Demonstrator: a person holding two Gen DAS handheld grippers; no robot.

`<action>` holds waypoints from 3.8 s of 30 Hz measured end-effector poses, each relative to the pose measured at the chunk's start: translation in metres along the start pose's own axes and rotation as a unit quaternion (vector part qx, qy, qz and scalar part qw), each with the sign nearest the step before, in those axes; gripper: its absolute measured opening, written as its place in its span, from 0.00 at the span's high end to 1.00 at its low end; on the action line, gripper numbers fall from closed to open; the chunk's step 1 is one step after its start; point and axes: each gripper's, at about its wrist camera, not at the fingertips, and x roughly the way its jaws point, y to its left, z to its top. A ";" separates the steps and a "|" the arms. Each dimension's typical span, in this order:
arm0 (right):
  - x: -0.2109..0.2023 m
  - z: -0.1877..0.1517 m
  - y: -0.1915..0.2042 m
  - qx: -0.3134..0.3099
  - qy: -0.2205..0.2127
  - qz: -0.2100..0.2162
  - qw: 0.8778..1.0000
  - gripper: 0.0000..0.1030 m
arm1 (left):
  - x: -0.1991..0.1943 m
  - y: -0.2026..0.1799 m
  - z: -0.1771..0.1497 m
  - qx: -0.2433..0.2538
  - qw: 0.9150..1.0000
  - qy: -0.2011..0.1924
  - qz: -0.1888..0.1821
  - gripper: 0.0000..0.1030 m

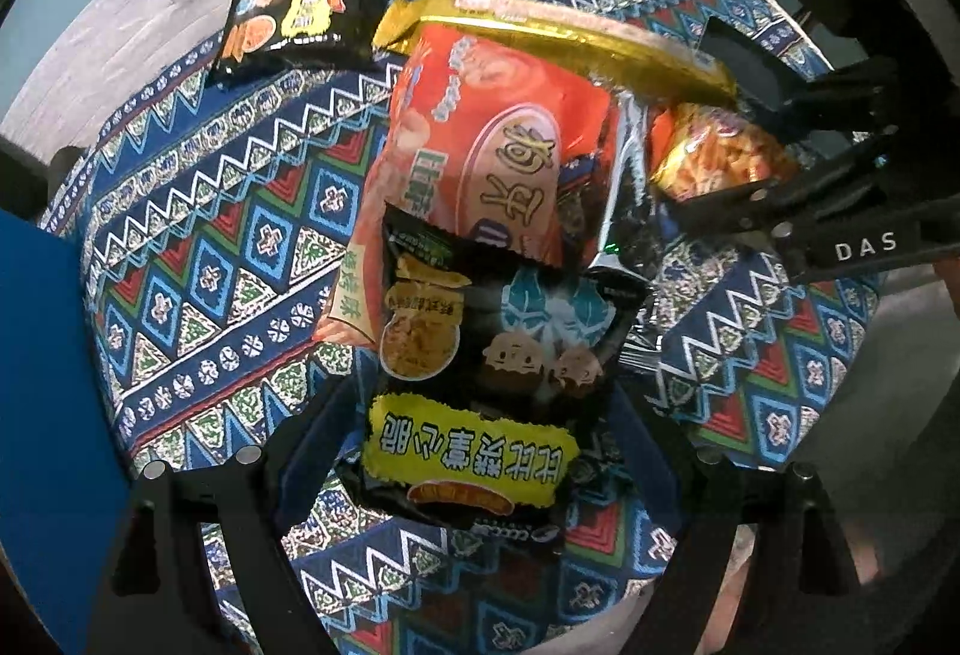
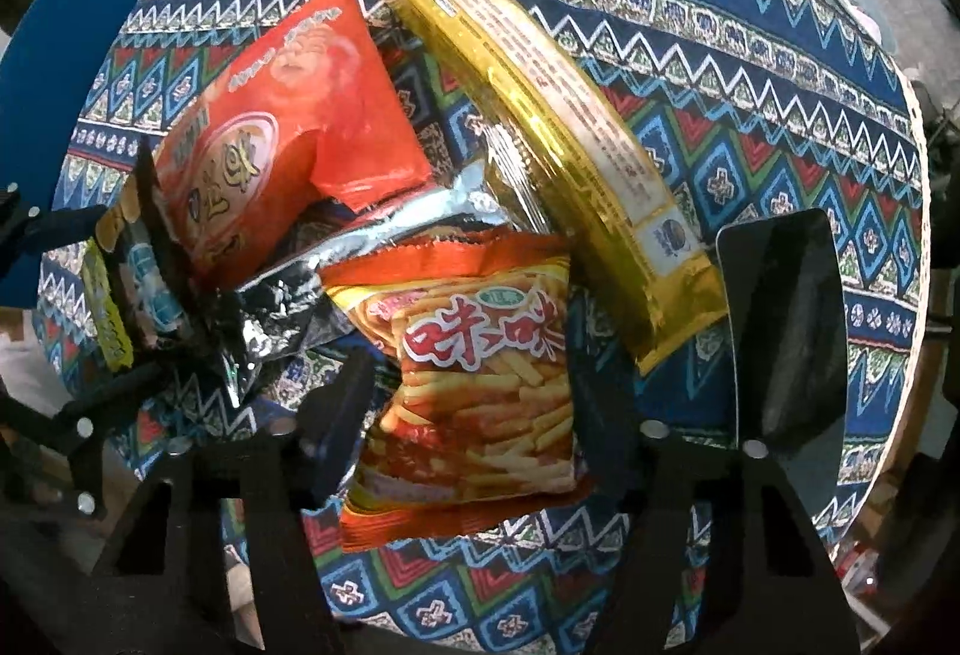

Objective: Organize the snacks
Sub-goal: 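Grasp the black snack bag with the left gripper while the right gripper grasps the red stick-snack bag, then carry the black bag with the left gripper while the right gripper carries the red bag over the box, then open the left gripper over the box while the right gripper releases the red bag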

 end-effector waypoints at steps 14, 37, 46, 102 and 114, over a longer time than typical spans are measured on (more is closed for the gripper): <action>-0.029 -0.007 0.003 -0.004 -0.033 -0.005 0.999 0.58 | -0.014 -0.005 -0.015 0.029 0.999 -0.022 0.002 0.42; -0.101 0.020 0.052 -0.018 -0.128 -0.004 0.992 0.58 | -0.106 0.061 -0.010 -0.052 0.990 -0.113 0.068 0.42; -0.118 0.037 0.086 -0.044 -0.144 0.004 0.989 0.58 | -0.138 0.088 -0.022 -0.077 0.982 -0.139 0.098 0.42; -0.100 0.134 0.375 -0.252 -0.120 0.077 0.957 0.57 | -0.182 0.302 -0.166 -0.318 0.921 -0.131 0.183 0.41; -0.110 0.127 0.365 -0.247 -0.134 0.082 0.956 0.40 | -0.183 0.292 -0.158 -0.300 0.925 -0.129 0.194 0.26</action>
